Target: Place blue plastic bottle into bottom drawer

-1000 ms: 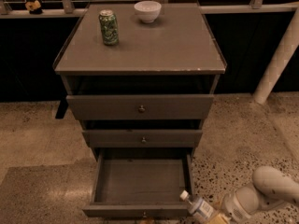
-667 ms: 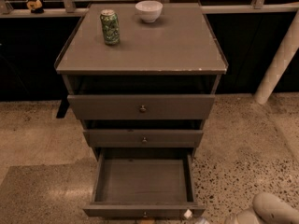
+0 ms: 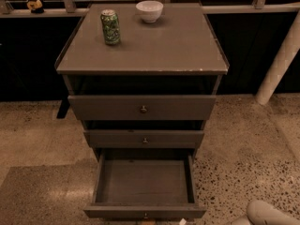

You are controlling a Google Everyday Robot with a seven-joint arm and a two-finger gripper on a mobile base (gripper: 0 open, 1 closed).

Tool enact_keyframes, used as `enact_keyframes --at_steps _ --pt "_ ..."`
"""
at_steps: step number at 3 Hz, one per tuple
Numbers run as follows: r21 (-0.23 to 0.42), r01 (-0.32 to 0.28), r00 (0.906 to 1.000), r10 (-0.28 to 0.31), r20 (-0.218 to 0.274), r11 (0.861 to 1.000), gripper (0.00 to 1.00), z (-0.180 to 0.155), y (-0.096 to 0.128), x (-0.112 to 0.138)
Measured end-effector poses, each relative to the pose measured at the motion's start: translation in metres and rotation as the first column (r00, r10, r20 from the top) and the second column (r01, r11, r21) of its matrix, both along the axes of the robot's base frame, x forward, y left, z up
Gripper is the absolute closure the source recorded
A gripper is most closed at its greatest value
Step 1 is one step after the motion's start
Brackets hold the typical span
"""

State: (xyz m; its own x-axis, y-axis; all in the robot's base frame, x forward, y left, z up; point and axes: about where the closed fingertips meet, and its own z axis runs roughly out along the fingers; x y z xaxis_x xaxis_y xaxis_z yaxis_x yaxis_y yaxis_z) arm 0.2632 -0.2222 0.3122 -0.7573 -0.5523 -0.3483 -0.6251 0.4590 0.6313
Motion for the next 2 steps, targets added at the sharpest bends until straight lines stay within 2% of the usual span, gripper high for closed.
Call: enact_keyframes --at_steps 1,2 --pt "0.004 -0.054 0.9940 0.053 0.095 0.999 1.00 -0.002 0.018 0.023" --pt "-0.008 -0.096 0.9524 0.094 0.290 0.995 1.00 0.010 0.049 0.069"
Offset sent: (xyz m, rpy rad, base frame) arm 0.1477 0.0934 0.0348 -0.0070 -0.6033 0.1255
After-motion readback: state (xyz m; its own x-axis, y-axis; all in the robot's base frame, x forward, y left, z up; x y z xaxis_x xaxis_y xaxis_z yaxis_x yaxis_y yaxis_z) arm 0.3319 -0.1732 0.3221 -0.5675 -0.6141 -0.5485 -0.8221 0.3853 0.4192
